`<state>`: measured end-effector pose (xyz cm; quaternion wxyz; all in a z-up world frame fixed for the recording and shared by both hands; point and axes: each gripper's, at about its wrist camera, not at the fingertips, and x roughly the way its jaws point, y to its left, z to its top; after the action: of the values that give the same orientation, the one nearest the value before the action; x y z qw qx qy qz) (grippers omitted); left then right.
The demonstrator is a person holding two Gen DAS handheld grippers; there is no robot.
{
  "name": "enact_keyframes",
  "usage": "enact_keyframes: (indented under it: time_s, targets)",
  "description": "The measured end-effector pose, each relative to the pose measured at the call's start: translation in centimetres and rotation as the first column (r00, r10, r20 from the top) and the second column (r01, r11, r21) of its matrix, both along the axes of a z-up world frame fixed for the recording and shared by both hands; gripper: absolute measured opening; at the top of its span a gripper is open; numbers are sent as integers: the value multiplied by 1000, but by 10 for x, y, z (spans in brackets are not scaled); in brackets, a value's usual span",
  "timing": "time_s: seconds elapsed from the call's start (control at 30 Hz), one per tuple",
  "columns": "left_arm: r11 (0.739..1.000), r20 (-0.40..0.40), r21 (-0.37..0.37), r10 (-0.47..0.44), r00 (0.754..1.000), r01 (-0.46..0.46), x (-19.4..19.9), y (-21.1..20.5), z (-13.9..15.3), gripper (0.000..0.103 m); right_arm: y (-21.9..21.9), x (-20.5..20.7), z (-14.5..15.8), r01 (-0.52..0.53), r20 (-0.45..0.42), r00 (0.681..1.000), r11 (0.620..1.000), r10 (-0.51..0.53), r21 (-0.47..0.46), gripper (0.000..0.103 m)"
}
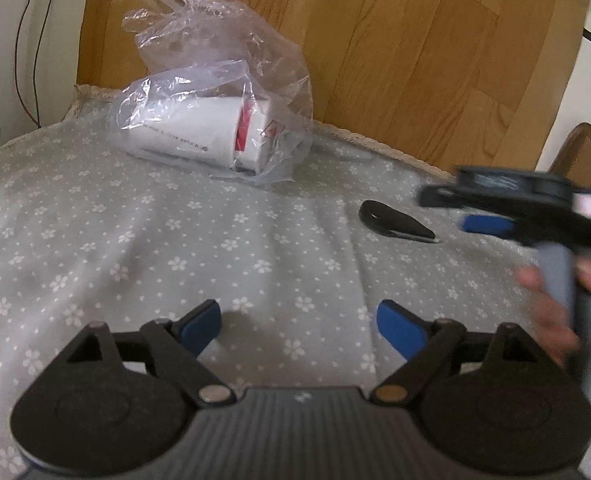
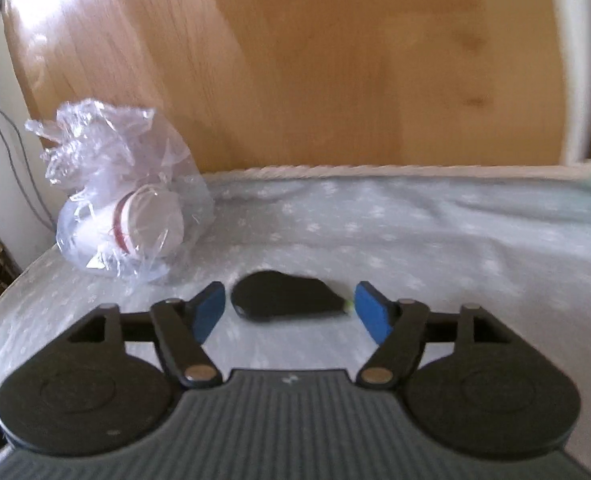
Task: Organize soft objects
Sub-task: 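Move the right gripper back over the bedspread toward the black hair clip, then grasp the black hair clip with the right gripper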
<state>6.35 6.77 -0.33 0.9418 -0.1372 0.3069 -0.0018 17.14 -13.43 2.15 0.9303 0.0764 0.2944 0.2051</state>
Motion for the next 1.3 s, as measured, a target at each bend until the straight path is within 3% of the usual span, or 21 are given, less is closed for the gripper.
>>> enact_keyframes:
  time_s: [0.17, 0.3, 0.6, 0.73, 0.9, 1.0, 1.1, 1.13, 1.2, 1.3]
  targets:
    - [1000, -1, -21, 3, 1000, -3, 2, 3, 0, 91, 31, 44, -20, -132, -56, 990, 989, 129, -60, 89]
    - [999, -5, -41, 7, 1000, -8, 2, 3, 0, 93, 39, 44, -26, -196, -52, 981, 966, 189, -170, 77]
    - [999, -3, -47, 2, 1000, -3, 4, 3, 0, 95, 21, -2, -17, -160, -51, 987, 973, 154, -166, 75]
    - [999, -3, -40, -3, 1000, 3, 4, 2, -1, 95, -2, -54, -16, -153, -47, 988, 969, 147, -195, 75]
    - [999, 4, -17, -35, 999, 35, 3, -2, -1, 95, -60, -153, -19, -85, -32, 996, 976, 81, -200, 75]
    - [999, 27, 6, -54, 998, 54, 0, -6, 1, 95, -93, -216, -23, 42, 13, 999, 976, -40, -214, 75]
    - [995, 48, 38, -96, 994, 94, -3, -12, 2, 95, -115, -260, -30, 190, 36, 982, 971, -187, -143, 80]
    - [993, 41, 49, -110, 993, 108, -3, -15, 2, 95, -117, -269, -31, 200, 39, 980, 973, -197, -119, 90]
    - [990, 4, 68, -128, 992, 127, -2, -20, 2, 94, -121, -284, -30, 156, 49, 987, 984, -152, -86, 91]
    - [989, -31, 49, -137, 990, 138, -26, -28, 2, 94, -127, -301, -20, 109, 133, 987, 987, -93, -116, 91]
